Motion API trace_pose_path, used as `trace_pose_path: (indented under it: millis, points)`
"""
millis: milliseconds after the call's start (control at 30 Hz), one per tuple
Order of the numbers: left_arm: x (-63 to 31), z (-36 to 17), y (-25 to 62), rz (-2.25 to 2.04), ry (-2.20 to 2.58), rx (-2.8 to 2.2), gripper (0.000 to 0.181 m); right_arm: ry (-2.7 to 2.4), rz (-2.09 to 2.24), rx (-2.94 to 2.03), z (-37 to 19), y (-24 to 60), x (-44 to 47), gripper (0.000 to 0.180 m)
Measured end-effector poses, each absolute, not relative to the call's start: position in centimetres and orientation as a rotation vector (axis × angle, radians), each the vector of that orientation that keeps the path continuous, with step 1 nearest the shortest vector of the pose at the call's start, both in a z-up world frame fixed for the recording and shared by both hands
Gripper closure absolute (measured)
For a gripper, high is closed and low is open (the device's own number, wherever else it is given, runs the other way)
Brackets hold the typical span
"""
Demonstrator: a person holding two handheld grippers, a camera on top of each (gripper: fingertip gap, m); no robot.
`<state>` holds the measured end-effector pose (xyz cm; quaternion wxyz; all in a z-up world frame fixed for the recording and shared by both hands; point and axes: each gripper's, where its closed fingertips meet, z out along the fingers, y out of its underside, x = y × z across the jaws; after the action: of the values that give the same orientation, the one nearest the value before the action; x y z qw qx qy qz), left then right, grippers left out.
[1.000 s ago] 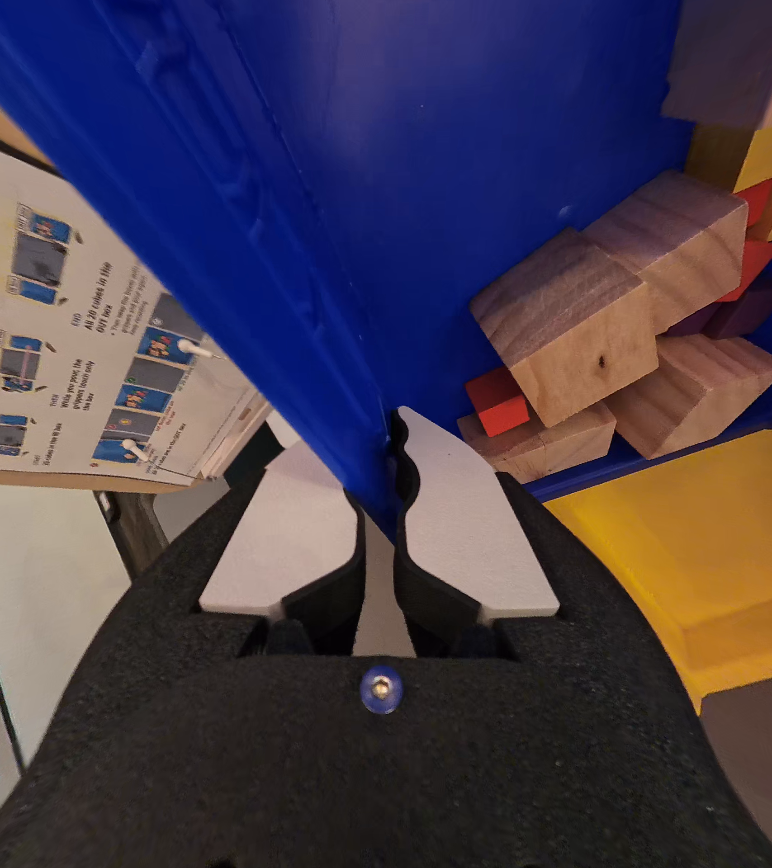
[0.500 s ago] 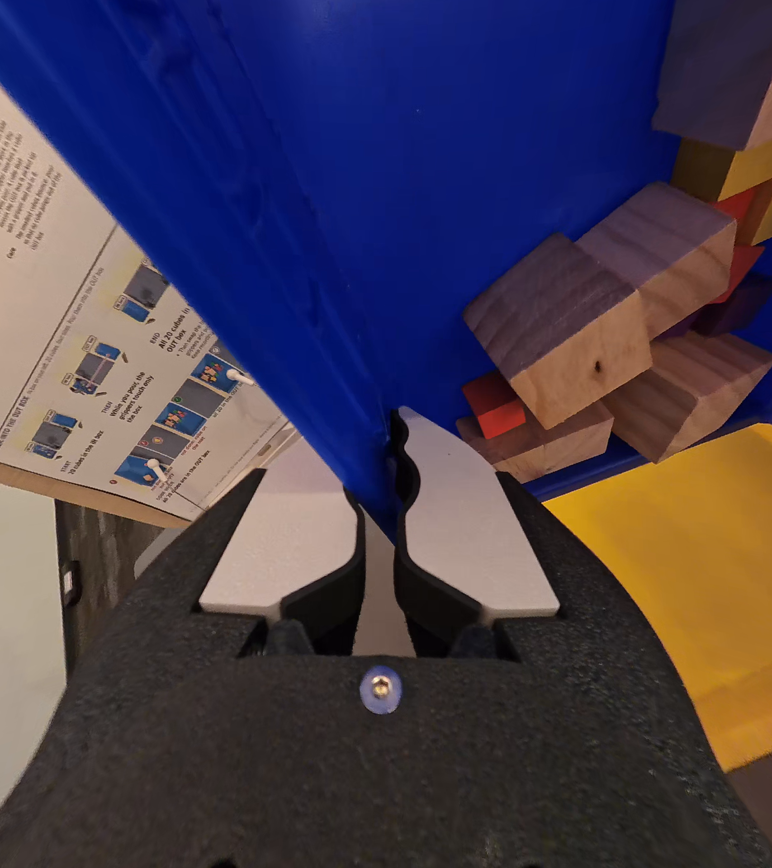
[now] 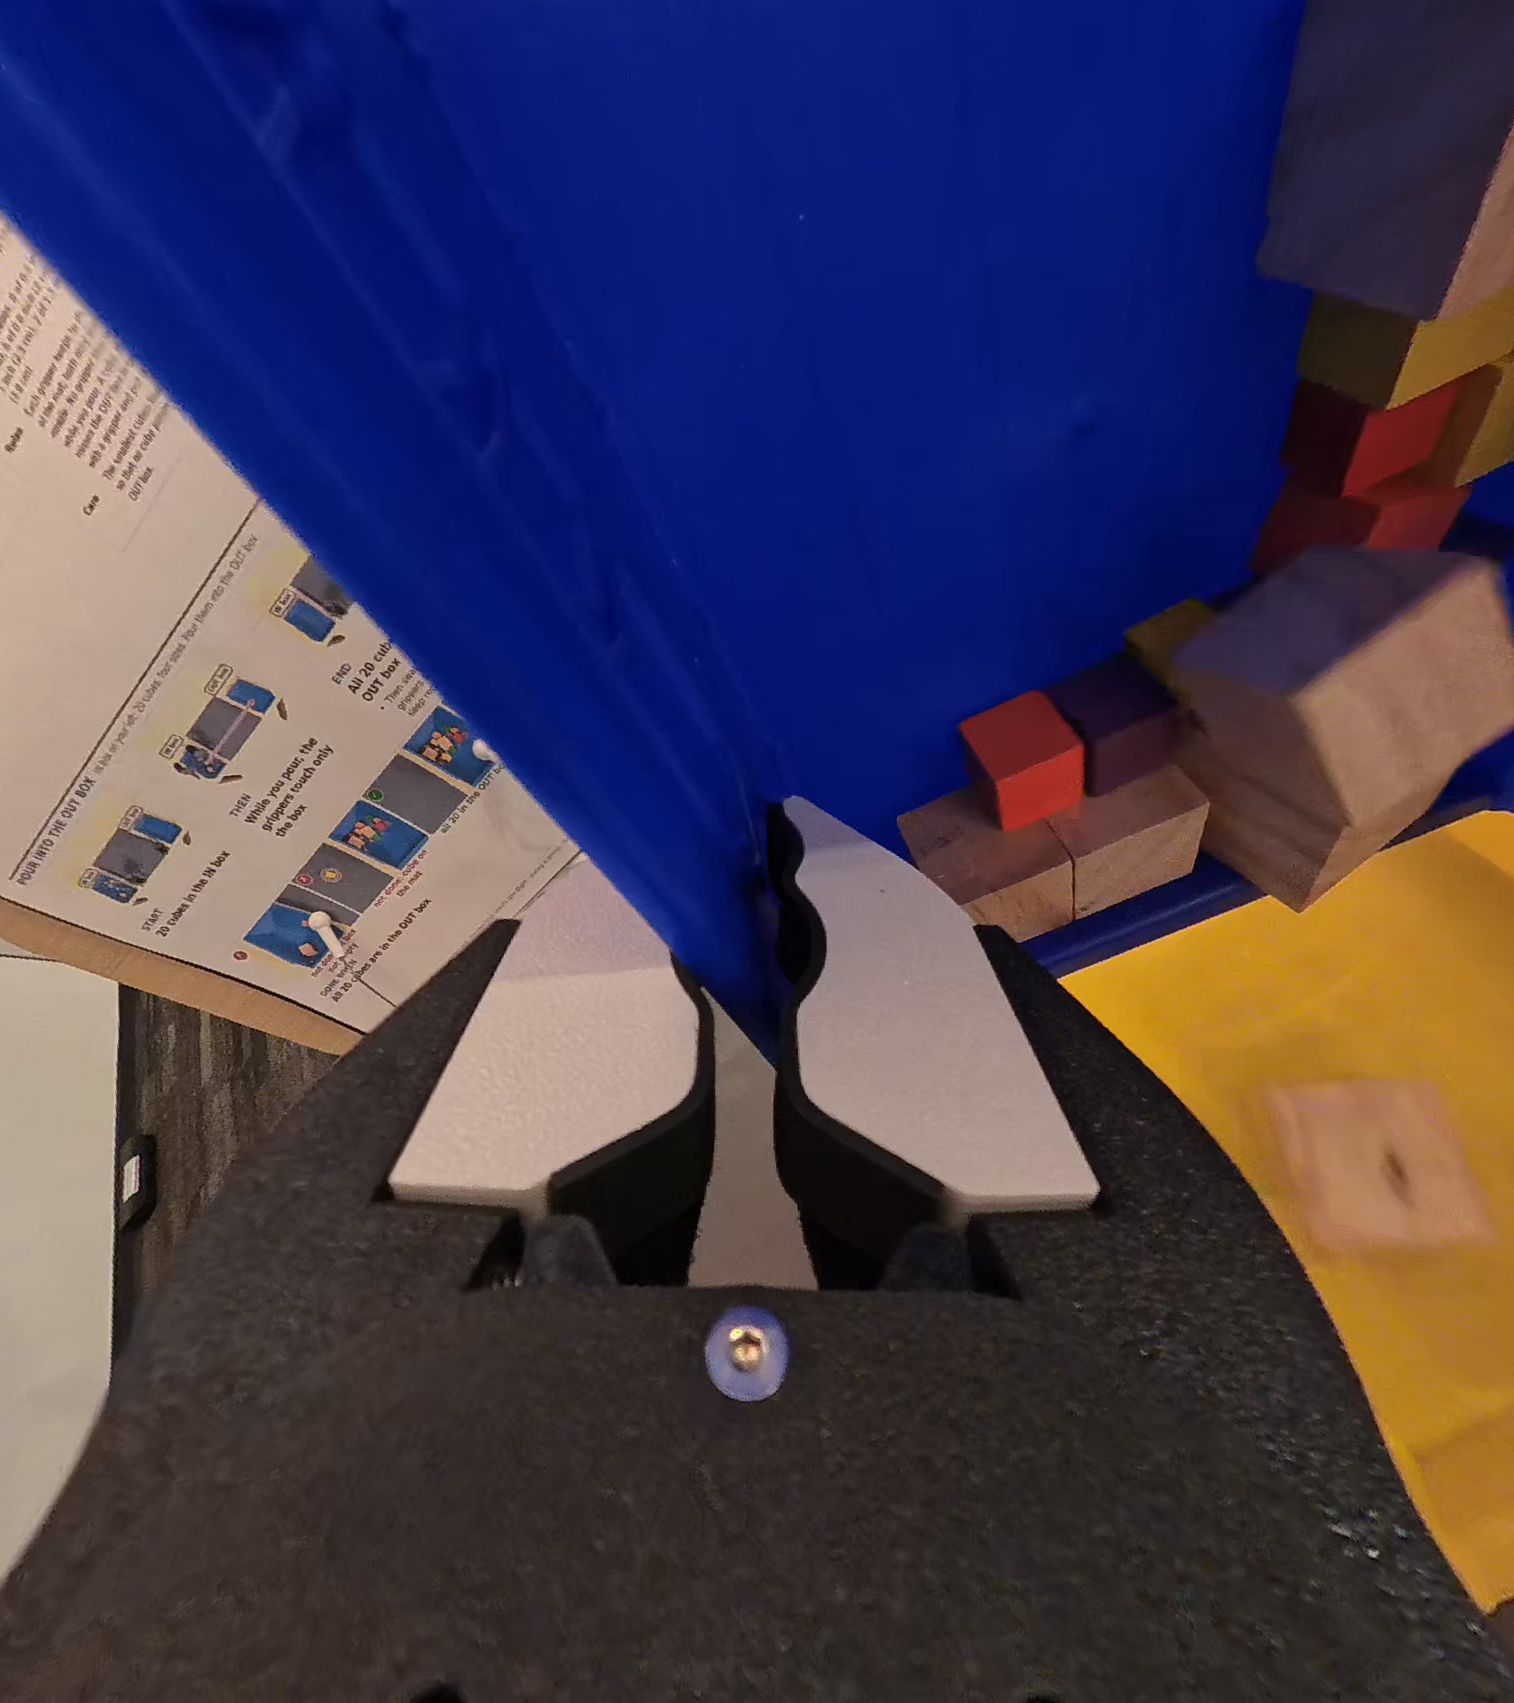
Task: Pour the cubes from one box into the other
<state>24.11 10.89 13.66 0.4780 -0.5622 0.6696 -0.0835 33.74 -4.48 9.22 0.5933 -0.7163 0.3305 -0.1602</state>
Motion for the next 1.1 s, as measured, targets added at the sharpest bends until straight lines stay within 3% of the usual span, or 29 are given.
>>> trace_pose_path:
  millis: [800,1100]
  points:
    - [22.9,13.7,10.7,-0.336,1.587,-1.317,0.17,0.666,-0.551,-1.606,12.0,-5.0,32.8,0.173]
    - [23.6,10.3,12.2,-0.324,1.666,-1.434,0.172,0.693,-0.48,-1.706,9.1,-3.6,33.7,0.173]
